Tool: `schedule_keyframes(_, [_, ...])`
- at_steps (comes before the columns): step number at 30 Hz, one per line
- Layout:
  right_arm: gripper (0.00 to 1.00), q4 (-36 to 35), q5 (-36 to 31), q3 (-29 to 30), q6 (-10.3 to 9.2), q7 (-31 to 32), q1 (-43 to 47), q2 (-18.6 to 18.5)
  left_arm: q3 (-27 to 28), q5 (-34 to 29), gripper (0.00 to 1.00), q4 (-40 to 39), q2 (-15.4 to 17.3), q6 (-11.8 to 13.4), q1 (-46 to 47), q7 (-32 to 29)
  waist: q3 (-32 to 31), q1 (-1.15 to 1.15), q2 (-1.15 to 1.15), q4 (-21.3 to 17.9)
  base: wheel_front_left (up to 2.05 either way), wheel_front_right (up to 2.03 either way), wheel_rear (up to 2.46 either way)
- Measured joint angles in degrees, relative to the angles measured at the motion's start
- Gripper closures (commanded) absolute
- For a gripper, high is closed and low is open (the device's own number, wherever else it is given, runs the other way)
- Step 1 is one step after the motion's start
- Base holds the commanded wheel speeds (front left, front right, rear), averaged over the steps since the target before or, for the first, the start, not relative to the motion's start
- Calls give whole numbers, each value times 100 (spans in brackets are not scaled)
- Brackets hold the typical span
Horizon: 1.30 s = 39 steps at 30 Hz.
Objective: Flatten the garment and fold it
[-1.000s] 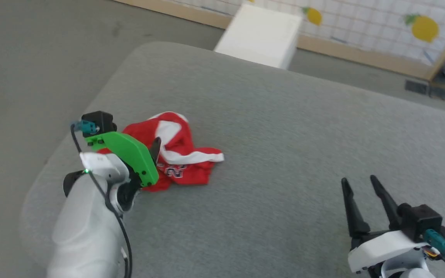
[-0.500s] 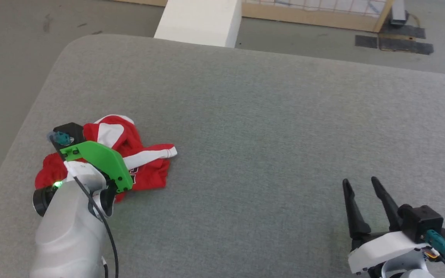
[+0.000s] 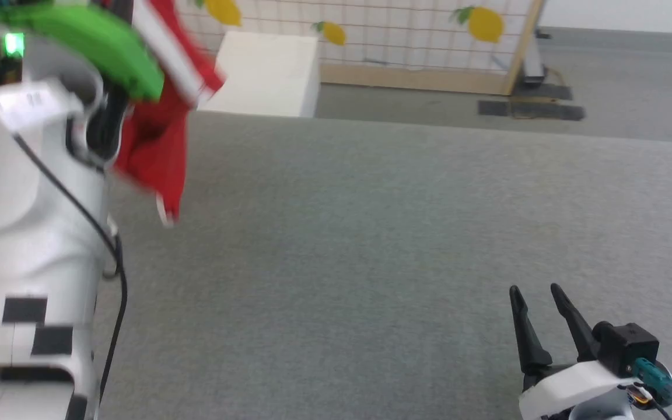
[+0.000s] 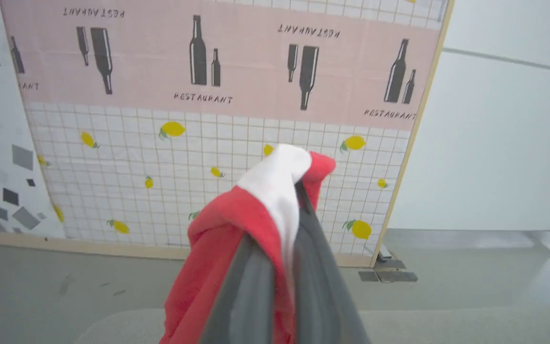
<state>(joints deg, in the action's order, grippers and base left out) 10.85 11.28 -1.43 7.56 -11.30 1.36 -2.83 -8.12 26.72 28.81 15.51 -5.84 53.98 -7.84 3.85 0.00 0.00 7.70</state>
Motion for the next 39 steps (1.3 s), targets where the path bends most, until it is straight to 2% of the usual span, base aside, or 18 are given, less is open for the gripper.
schedule_keyframes(5, [0, 159, 23, 136, 0, -76, -3, -2, -430, 198, 100, -186, -218, -119, 740, -318, -141, 0, 0, -408, 0, 0, 0])
schedule_keyframes(12, [0, 343, 41, 224, 0, -134, -12, 0, -1259, 677, 100, -163, -680, -125, 751, -553, -257, 0, 0, -988, 0, 0, 0])
schedule_keyframes(17, [0, 411, 41, 300, 0, -168, -10, -5, -2158, 1321, 100, -73, -972, -126, -215, -812, -258, 0, 0, -1373, 0, 0, 0])
schedule_keyframes(21, [0, 479, 77, 313, 0, -185, -10, -4, -2839, 1855, 100, 181, -1070, -126, -1149, -1165, -212, 0, 0, -1600, 0, 0, 0])
schedule_keyframes(27, [0, 521, 92, 331, 0, -232, -5, -3, -3706, 2475, 100, 575, -1176, -126, -2152, -2234, -118, 0, 0, -1715, 0, 0, 0])
schedule_keyframes(28, [0, 528, 101, 341, 0, -233, -4, -5, -3831, 2480, 40, 576, -1162, -126, -2258, -2307, -114, 0, 0, -1698, 0, 0, 0])
schedule_keyframes(29, [0, 542, 118, 338, 0, -234, -4, -7, -3873, 2481, 0, 572, -1167, -126, -2322, -2310, -115, 0, 0, -1679, 0, 0, 0])
schedule_keyframes(33, [0, 575, 147, 327, 0, -235, -3, -5, -3701, 2662, 0, 499, -1167, -118, -2405, -2284, -148, 0, 0, -1562, 0, 0, 0])
schedule_keyframes(37, [0, 582, 147, 323, 1, -236, 2, -3, -3041, 3187, 0, 138, -1169, 7, -2384, -1974, -214, 0, 0, -1405, 0, 0, 0])
schedule_keyframes(39, [0, 588, 147, 342, 0, -241, 4, -4, -2782, 3225, 0, -89, -1085, 80, -2296, -1705, -254, 0, 0, -1318, 0, 0, 0])
